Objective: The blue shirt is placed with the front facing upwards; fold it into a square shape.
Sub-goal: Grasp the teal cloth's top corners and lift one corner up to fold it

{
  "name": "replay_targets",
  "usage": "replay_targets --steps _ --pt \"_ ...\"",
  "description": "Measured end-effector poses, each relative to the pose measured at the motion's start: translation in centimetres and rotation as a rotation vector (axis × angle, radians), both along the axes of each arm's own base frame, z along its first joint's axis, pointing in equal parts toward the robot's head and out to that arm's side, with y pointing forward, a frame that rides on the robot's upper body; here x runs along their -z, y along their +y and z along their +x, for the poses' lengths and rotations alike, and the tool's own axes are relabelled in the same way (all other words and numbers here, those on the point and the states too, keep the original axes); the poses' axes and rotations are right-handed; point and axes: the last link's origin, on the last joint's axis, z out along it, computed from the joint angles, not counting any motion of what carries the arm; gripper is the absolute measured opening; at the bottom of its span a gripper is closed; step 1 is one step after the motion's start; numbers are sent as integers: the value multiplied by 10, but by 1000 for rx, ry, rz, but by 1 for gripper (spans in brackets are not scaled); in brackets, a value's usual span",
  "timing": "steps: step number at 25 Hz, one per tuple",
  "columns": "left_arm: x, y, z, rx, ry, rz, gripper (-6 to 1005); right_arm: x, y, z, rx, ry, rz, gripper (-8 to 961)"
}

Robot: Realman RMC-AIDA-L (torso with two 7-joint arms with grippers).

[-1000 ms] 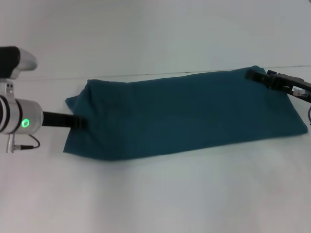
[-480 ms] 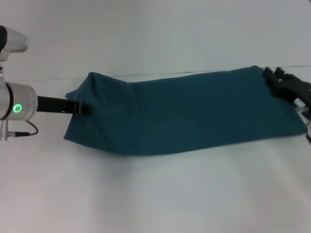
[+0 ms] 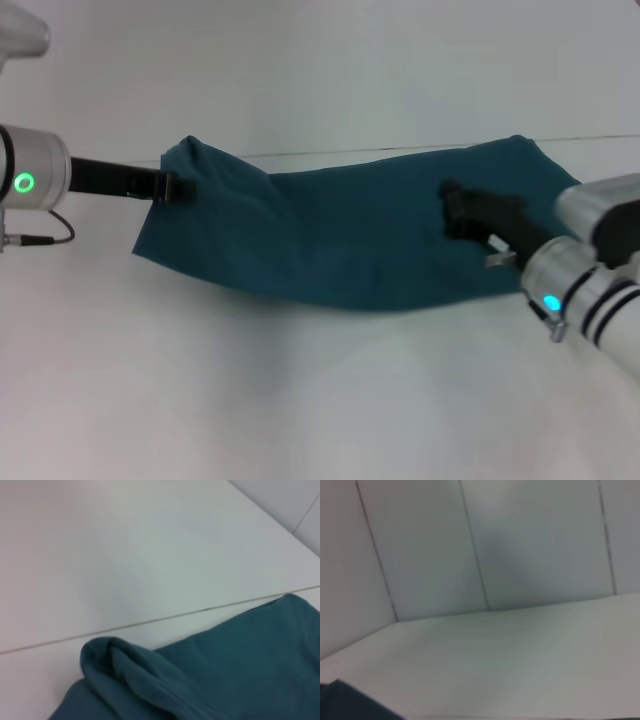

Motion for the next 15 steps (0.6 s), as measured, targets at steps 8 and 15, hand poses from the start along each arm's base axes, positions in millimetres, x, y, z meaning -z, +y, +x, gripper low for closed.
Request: replay_targets --steps 8,15 --pt "-13 -3 17 38 -1 2 62 33 8 -28 0 -46 -129 0" --pt "-21 -4 26 56 -2 18 62 66 9 -62 -41 -98 -265 5"
